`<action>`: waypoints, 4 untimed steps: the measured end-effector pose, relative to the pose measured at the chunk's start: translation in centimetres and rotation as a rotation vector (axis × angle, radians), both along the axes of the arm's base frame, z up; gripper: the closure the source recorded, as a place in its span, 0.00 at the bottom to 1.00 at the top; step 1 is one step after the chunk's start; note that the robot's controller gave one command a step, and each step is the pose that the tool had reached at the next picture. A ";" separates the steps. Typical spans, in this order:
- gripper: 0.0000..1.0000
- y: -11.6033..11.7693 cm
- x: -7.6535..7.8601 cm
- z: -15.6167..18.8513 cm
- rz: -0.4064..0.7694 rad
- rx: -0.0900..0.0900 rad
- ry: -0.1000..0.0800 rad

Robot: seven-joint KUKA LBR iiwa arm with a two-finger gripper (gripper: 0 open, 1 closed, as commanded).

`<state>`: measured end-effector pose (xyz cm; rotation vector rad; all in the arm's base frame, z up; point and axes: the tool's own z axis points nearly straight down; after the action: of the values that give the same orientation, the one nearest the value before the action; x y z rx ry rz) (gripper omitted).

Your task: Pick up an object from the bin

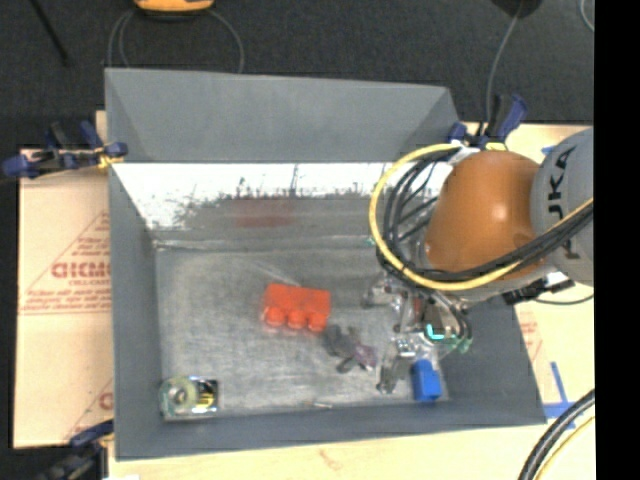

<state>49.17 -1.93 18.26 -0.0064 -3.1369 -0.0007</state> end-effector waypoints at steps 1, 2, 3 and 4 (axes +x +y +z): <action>0.00 1.5 0.1 -8.2 0.265 0.000 -0.002; 0.00 -2.0 0.1 -6.9 -0.009 0.000 -0.011; 0.00 -4.3 -1.7 -7.3 0.092 -0.002 -0.008; 0.00 0.9 -0.6 -8.1 -0.160 0.003 -0.010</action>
Offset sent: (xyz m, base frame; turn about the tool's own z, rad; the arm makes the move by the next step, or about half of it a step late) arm 0.0013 0.0159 -0.0803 -0.2680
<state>48.54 -1.02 10.13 -0.2582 -3.1359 -0.0055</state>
